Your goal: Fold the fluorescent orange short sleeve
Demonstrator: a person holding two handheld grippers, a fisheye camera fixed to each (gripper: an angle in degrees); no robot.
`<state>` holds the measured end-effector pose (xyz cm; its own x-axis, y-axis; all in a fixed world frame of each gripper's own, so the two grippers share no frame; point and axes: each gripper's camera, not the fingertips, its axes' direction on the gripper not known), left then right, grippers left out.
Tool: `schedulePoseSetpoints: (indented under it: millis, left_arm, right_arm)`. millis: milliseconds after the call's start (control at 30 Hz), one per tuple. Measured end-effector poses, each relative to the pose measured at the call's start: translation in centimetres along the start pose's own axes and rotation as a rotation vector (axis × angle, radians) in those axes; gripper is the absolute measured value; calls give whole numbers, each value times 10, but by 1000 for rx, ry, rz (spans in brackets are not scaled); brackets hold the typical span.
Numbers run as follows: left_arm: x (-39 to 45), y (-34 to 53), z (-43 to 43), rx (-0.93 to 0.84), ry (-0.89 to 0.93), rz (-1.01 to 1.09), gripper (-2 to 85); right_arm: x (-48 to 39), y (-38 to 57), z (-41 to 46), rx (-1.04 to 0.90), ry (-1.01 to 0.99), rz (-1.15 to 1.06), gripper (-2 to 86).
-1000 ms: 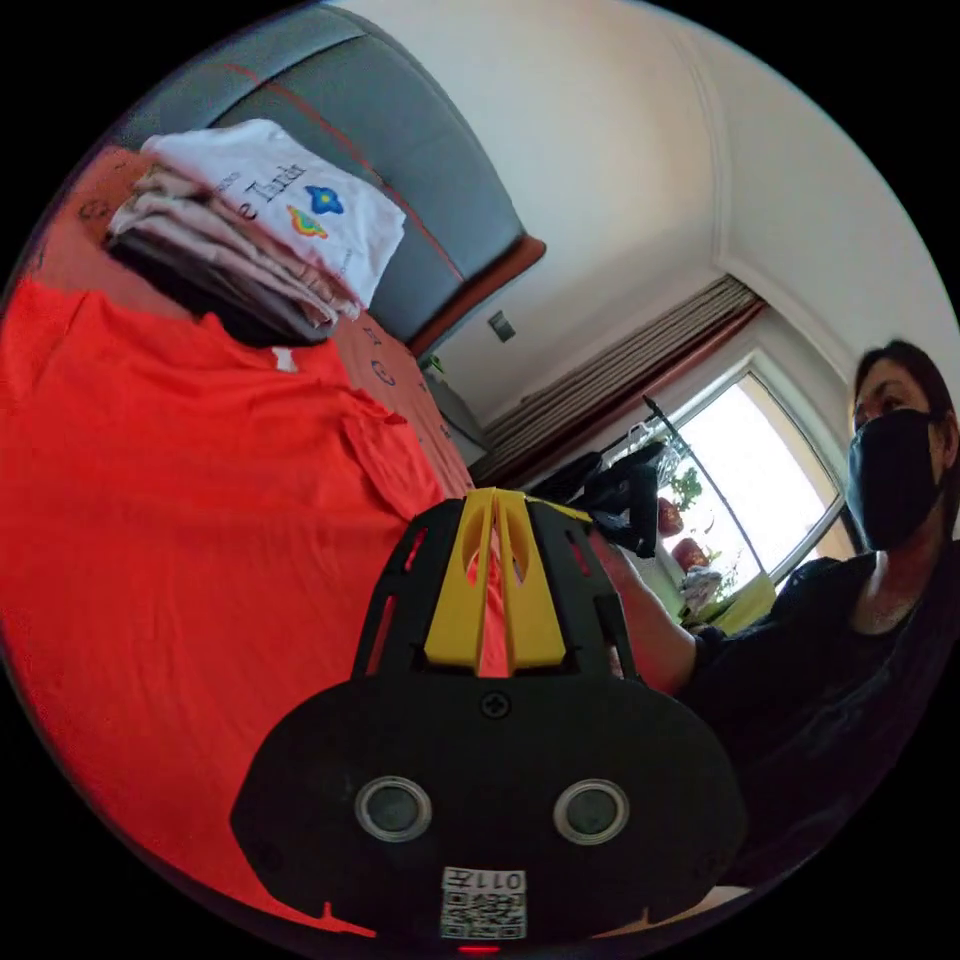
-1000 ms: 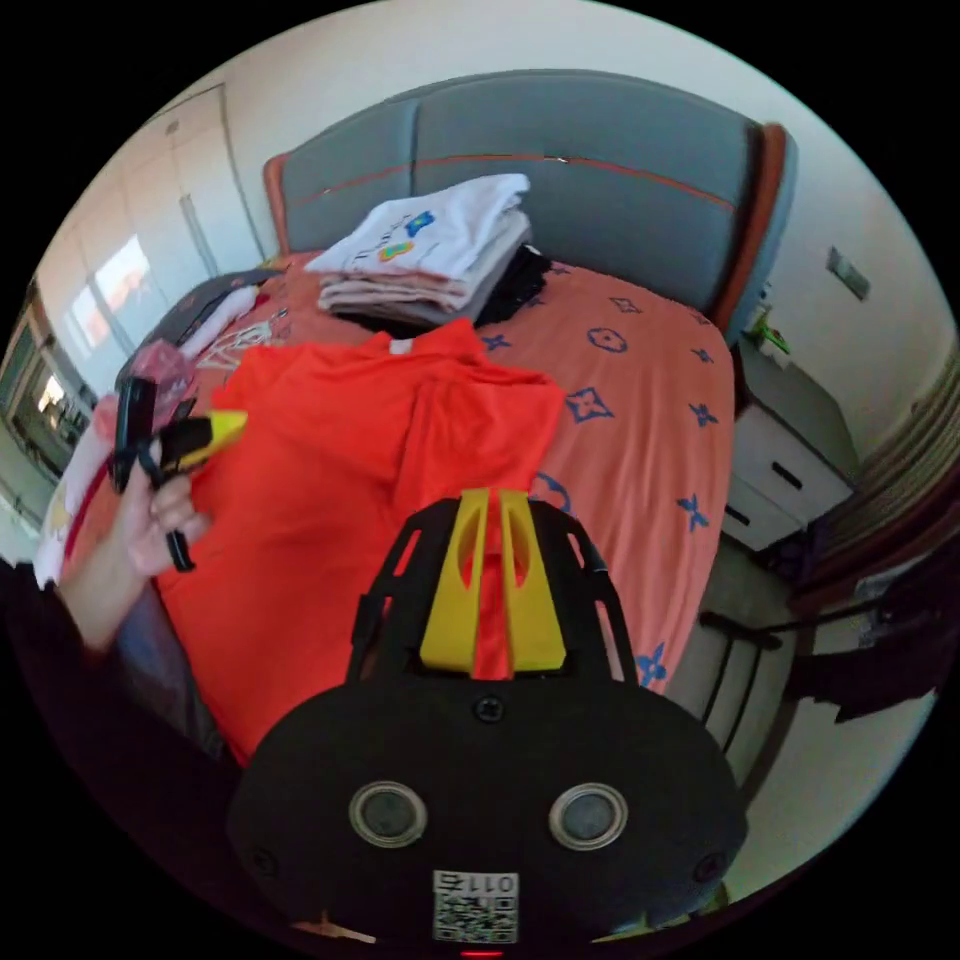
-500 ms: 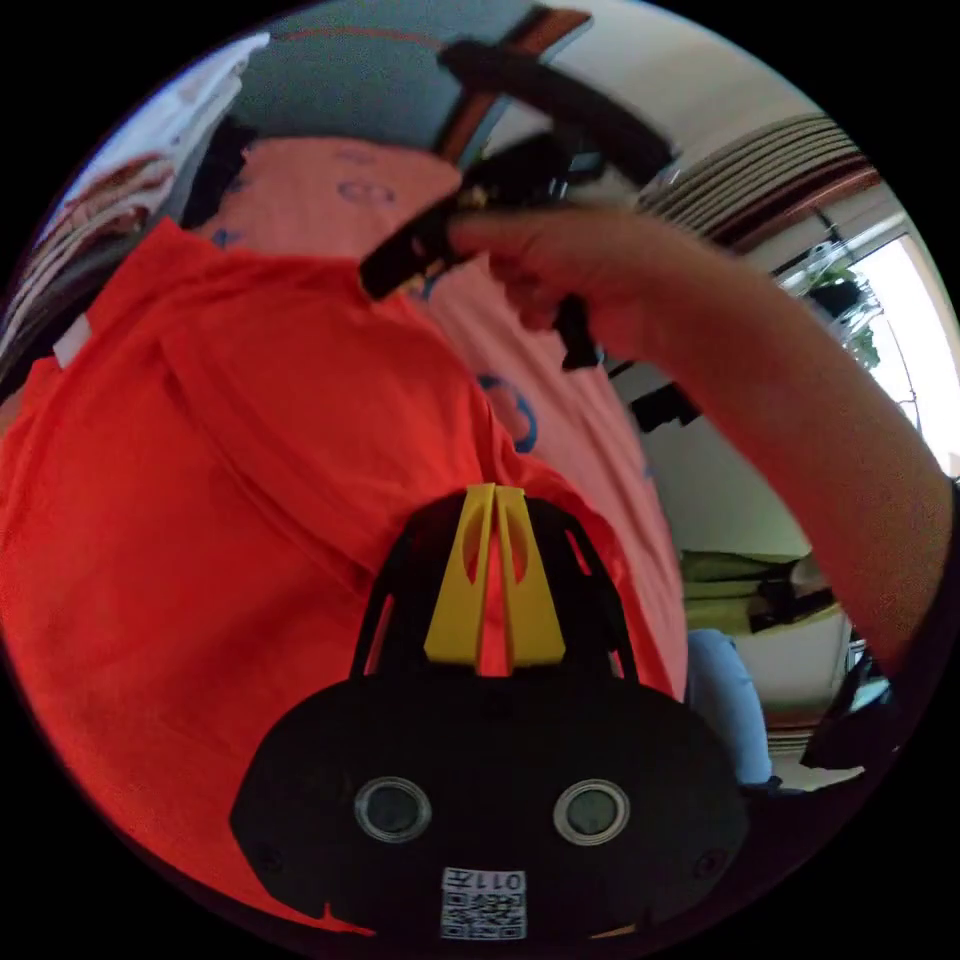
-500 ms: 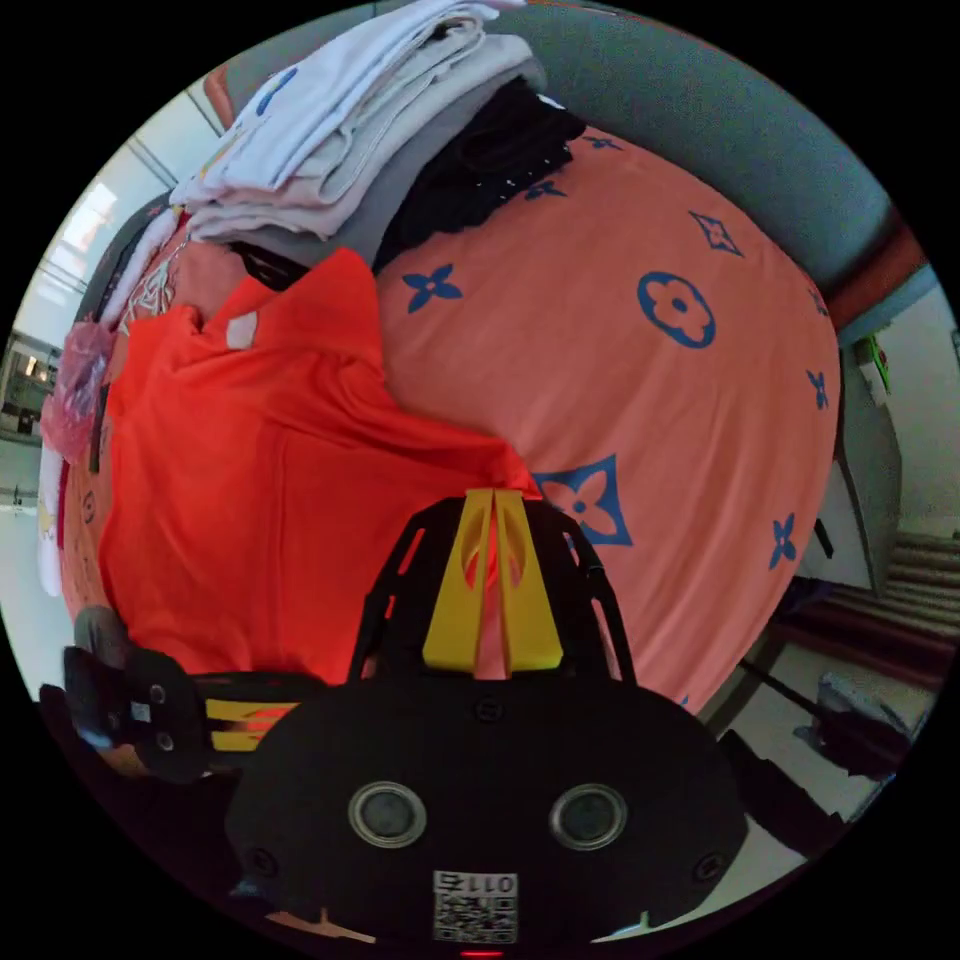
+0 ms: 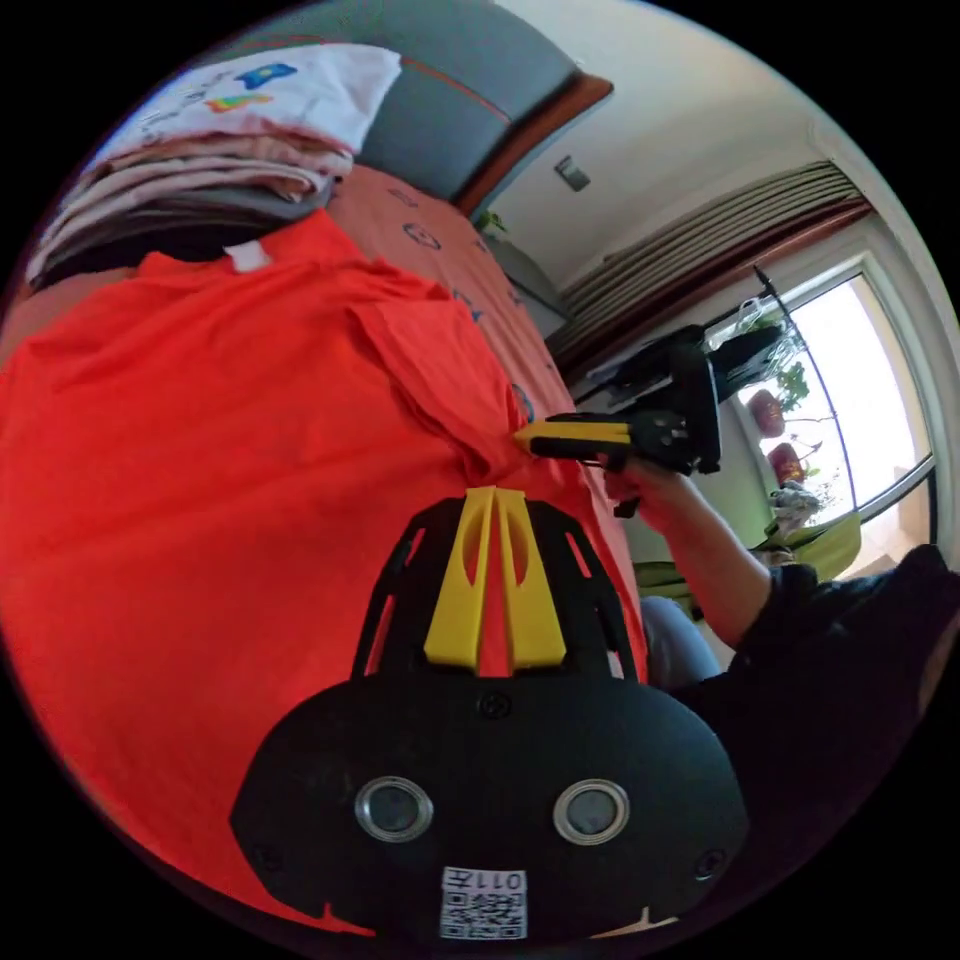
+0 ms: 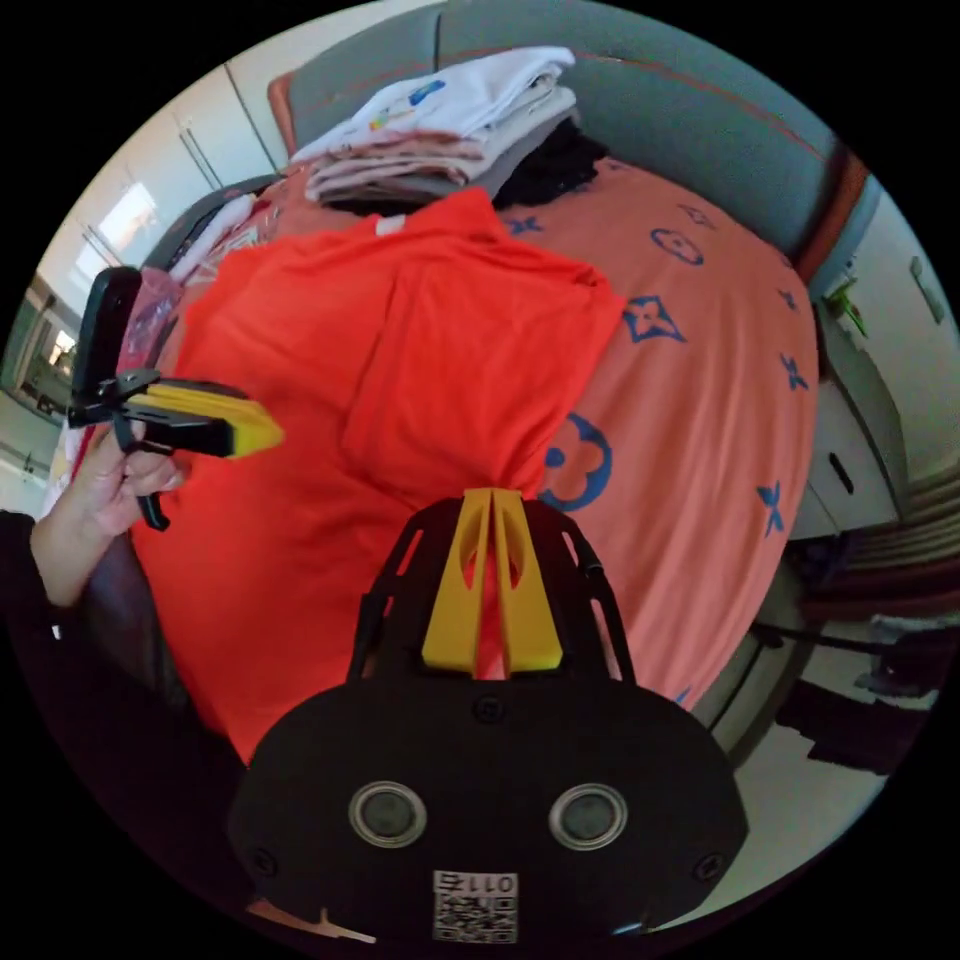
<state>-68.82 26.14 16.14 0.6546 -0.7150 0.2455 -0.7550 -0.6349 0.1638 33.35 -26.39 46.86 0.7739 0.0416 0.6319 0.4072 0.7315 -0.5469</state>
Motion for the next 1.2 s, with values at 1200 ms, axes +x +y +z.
schedulePoseSetpoints:
  millis: [1200]
  left_arm:
    - [-195,194,-358,1024,-87,-635,6]
  right_arm:
    - [-420,-442,122,-128,-172,-992,22]
